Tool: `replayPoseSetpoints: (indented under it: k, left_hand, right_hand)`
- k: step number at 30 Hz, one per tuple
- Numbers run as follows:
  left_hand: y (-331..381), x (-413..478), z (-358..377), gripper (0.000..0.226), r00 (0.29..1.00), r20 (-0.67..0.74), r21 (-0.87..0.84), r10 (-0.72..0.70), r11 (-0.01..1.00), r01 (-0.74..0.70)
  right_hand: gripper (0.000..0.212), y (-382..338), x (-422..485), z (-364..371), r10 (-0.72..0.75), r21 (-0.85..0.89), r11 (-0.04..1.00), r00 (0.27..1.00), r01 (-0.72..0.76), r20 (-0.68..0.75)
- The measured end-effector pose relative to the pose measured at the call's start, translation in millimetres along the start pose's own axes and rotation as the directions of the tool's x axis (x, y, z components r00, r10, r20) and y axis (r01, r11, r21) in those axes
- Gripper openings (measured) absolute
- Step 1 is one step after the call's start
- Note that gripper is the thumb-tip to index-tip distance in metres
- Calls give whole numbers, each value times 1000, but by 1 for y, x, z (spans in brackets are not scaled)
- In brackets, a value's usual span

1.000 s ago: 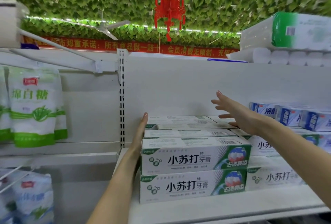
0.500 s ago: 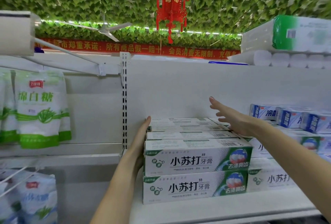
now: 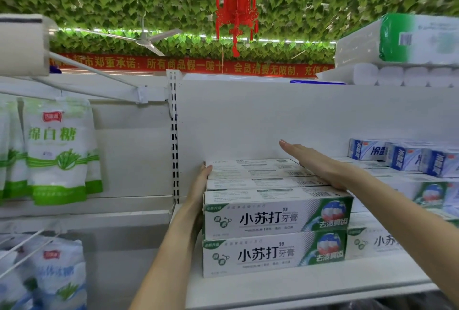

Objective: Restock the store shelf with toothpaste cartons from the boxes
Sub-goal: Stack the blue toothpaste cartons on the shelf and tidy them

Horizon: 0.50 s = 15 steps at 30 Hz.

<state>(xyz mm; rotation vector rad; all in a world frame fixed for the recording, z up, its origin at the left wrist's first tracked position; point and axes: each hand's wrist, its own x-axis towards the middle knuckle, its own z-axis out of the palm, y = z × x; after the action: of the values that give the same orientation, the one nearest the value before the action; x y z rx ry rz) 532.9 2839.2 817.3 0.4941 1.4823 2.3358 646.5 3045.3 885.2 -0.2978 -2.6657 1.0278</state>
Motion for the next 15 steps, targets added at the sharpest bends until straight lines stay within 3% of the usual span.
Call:
replayPoseSetpoints:
  k: [9,15]
  left_hand:
    - [4,-14,3,41,999,23,50,-28,998,27]
    - [9,-38,-5,55,997,-54,76,-64,995,68]
  right_hand:
    - [89,-6,1,13,71,-243,967,997,-76,-29]
    - [106,-10,-26,17,6,-423,906,998,25,70]
